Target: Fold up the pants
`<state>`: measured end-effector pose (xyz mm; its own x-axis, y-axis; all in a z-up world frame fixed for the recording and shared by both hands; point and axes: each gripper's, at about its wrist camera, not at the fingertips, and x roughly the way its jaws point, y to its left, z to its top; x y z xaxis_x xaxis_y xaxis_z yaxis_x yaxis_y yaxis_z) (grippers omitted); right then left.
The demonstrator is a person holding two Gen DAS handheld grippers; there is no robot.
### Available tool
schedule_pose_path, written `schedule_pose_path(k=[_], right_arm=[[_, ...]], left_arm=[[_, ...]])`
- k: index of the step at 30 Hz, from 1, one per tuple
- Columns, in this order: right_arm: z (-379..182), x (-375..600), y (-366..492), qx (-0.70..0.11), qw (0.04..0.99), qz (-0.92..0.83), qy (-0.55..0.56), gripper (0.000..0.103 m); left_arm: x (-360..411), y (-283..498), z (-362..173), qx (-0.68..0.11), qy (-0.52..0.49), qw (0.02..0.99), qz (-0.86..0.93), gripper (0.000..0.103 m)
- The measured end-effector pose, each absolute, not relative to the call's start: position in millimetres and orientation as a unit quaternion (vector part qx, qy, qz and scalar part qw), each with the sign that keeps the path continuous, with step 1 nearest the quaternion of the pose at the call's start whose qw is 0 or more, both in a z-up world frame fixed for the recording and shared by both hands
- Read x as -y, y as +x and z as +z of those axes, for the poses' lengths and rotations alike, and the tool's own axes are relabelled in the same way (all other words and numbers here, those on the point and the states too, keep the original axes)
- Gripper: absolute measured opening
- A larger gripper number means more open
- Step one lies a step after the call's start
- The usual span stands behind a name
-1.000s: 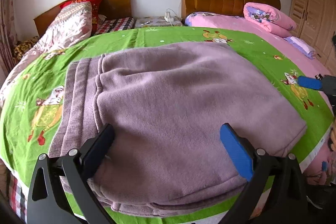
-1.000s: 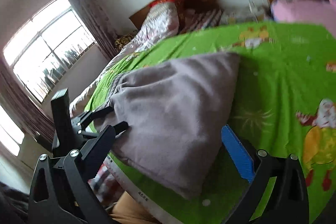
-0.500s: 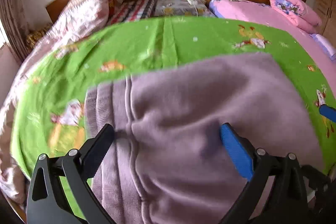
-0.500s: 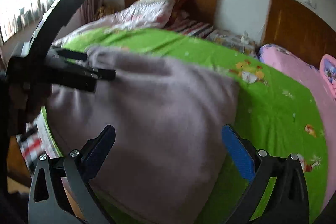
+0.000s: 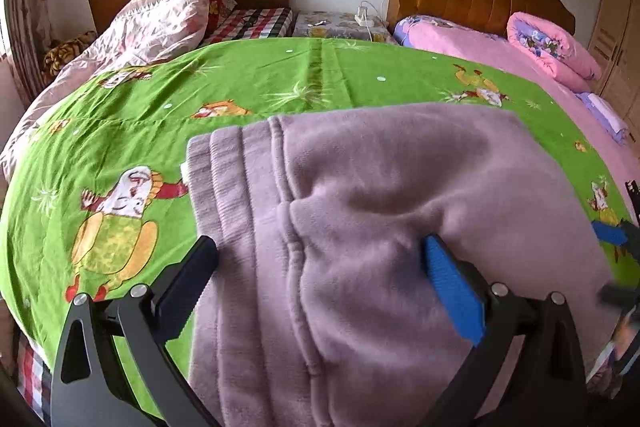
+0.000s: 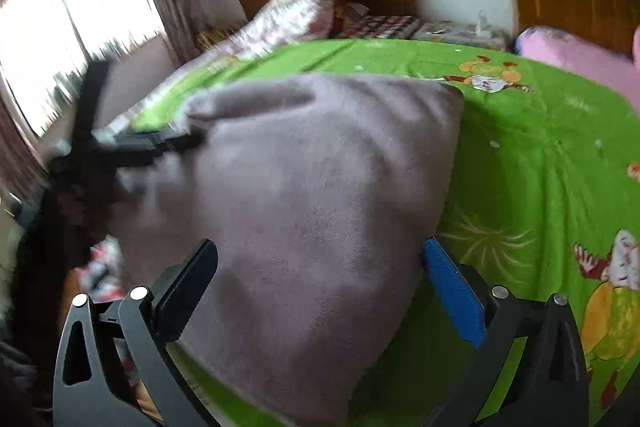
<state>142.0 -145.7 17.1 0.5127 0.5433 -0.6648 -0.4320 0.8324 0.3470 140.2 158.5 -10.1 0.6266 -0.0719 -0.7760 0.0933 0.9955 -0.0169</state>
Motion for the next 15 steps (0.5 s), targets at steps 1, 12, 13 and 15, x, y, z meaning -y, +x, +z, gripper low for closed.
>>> schedule_pose_path(k=[1,12,13,15], right_arm=[[21.2,156.1,146.0,-0.404,0.867,0.28,0.081,0.098],[27.9,104.6,227.1,-0.429,0.795,0.421,0.082,0.098],[23.5,99.7,228.2,-0.436,0.796,0.414,0.062,0.098],[17.6,101.0,230.3,-0.431,0.801,0.415,0.036,0.098]], left_arm=[[-158.7,139.2,-7.1,-0.436,0.016,0.899,-0.039,0.102],[-103.6,183.3,12.0,-0.462,0.109,0.88,-0.029,0.101],[-106.7,183.0,2.6,-0.469,0.109,0.876,-0.029,0.101],[-122.5,176.5,-2.4,-0.461,0.078,0.883,-0.03,0.102]])
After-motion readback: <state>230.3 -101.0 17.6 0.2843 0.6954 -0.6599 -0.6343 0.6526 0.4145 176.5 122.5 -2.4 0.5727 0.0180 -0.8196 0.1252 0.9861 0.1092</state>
